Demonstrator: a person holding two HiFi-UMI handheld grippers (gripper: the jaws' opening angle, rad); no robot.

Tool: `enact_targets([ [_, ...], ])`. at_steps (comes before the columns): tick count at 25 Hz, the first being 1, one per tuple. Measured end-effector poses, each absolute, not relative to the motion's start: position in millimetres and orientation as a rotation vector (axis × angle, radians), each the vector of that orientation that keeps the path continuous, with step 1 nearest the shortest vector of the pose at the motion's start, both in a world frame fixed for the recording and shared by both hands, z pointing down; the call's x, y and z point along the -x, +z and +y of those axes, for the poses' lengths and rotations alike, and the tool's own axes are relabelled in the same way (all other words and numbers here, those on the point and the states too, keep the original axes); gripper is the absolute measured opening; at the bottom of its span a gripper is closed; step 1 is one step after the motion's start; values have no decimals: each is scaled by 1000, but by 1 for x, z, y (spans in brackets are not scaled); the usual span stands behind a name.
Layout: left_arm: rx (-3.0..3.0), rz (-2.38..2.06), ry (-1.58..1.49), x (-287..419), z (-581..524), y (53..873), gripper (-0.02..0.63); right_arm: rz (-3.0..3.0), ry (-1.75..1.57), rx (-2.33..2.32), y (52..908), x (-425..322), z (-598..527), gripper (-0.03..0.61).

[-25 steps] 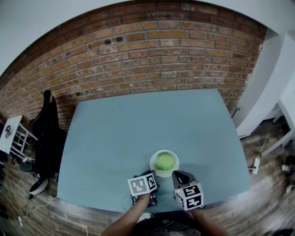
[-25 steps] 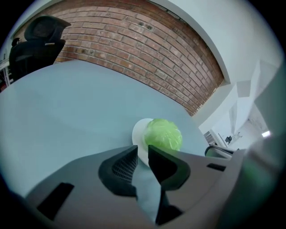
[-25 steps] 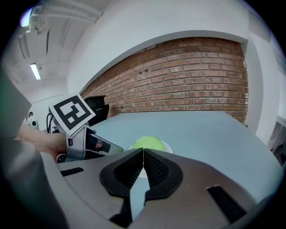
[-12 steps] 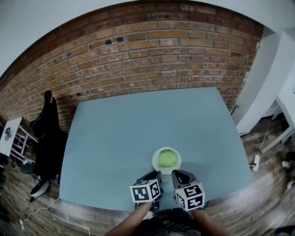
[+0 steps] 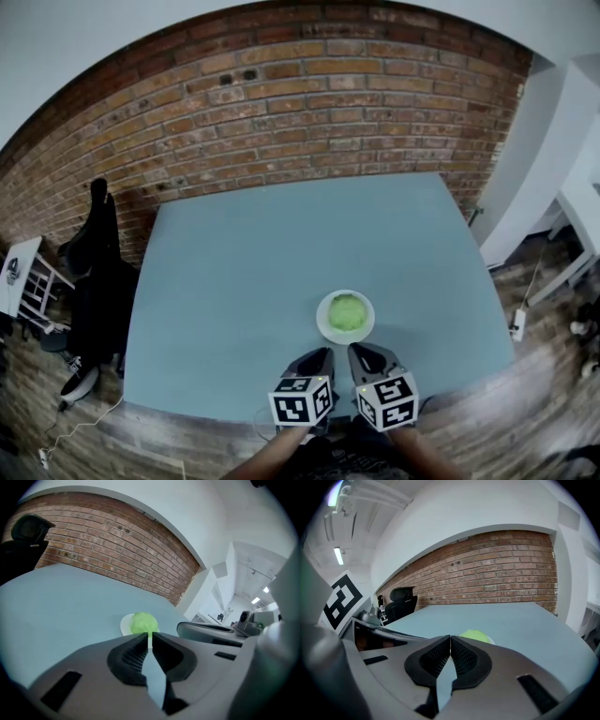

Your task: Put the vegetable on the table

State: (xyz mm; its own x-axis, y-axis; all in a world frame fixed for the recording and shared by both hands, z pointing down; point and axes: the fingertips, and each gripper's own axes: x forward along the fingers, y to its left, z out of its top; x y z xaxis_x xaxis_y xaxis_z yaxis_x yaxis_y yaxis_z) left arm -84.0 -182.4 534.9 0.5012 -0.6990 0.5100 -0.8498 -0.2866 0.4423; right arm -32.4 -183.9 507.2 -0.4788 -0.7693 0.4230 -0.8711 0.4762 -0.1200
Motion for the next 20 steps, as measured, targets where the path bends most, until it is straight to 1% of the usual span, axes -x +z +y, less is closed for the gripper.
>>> enact_targets([
  [6,-2117,-1281,246,97,-168,518,29,-2433,451,-1400,496,48,-171,9],
  [8,-2132,-1289,245,102,-162,515,8,-2438,447,-1403,494,53,-166,9],
  [20,-2202,-1329,239,125,-137,501,8,-2483,425,-1376,485,89,-142,8],
])
